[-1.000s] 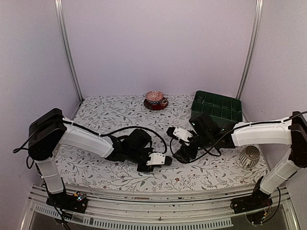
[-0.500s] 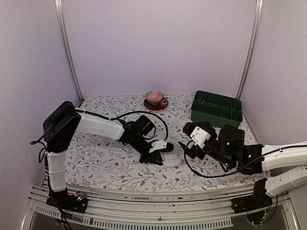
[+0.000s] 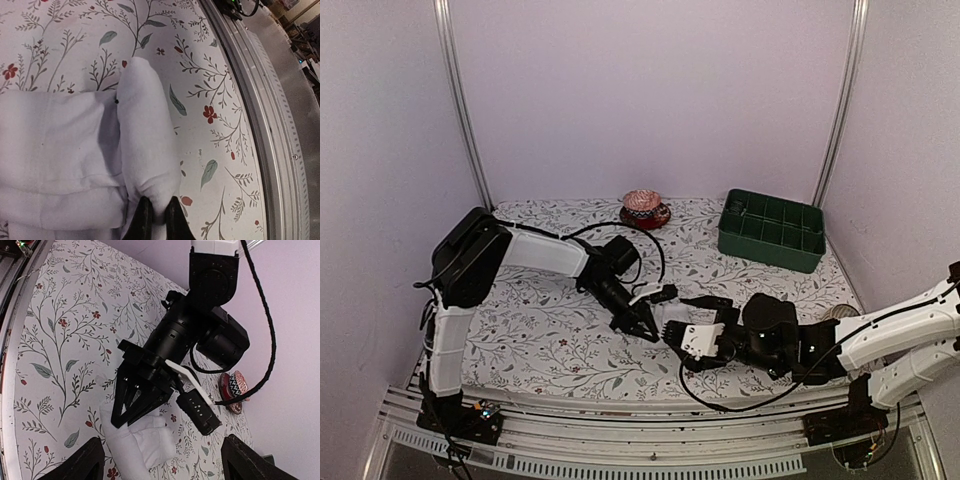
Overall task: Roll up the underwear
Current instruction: Roll the underwear at the center of the board.
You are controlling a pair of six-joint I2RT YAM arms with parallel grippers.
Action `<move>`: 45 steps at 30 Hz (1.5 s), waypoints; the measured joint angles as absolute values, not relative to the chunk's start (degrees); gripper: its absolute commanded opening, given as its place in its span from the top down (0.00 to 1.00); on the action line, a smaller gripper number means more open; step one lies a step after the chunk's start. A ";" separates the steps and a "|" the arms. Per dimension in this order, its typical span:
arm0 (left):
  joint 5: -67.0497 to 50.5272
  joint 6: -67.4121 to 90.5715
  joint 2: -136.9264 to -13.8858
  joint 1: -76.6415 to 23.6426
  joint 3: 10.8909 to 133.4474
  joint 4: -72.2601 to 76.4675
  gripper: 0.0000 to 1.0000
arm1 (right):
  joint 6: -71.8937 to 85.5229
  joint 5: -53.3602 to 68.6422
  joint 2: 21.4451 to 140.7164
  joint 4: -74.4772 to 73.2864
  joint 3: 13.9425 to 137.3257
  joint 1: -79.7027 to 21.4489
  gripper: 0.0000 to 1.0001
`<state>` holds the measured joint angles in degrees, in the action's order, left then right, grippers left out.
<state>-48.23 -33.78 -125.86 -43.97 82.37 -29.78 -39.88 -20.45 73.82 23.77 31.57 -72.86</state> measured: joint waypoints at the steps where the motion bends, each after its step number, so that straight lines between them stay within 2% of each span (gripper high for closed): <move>1: -48.90 -33.74 -126.26 -43.79 82.72 -30.33 1.00 | -40.18 -20.38 75.02 23.49 31.79 -72.86 0.23; 5: -50.98 -33.36 -127.70 -43.31 84.23 -32.08 1.00 | -41.08 -20.64 82.13 21.63 34.68 -72.86 0.30; 13: -52.90 -32.14 -128.70 -42.50 85.06 -33.08 1.00 | -42.06 -22.87 92.49 19.20 37.69 -72.53 0.36; 19: -53.98 -31.27 -129.16 -42.09 85.10 -33.10 1.00 | -42.04 -24.03 98.96 17.02 40.71 -71.18 0.48; 27: -54.78 -31.22 -129.51 -41.87 85.19 -33.15 1.00 | -41.43 -27.16 103.50 15.81 43.99 -69.93 0.51; 29: -54.81 -31.22 -129.54 -41.85 85.19 -33.15 1.00 | -41.36 -27.66 103.74 15.68 44.23 -69.87 0.56; 37: -54.83 -31.24 -129.56 -41.85 85.19 -33.12 1.00 | -40.95 -28.58 104.36 14.66 44.84 -69.60 0.84; 42: -54.81 -31.48 -129.56 -41.80 85.19 -33.17 0.91 | -40.32 -28.51 104.53 13.23 45.76 -69.56 0.94; 45: -54.74 -31.59 -129.49 -41.76 85.06 -33.10 0.78 | -39.70 -28.29 104.55 12.27 46.35 -69.41 0.95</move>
<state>-54.74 -31.59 -129.49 -41.76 85.06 -33.10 -39.70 -28.29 104.55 12.27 46.35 -69.41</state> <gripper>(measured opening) 0.125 0.108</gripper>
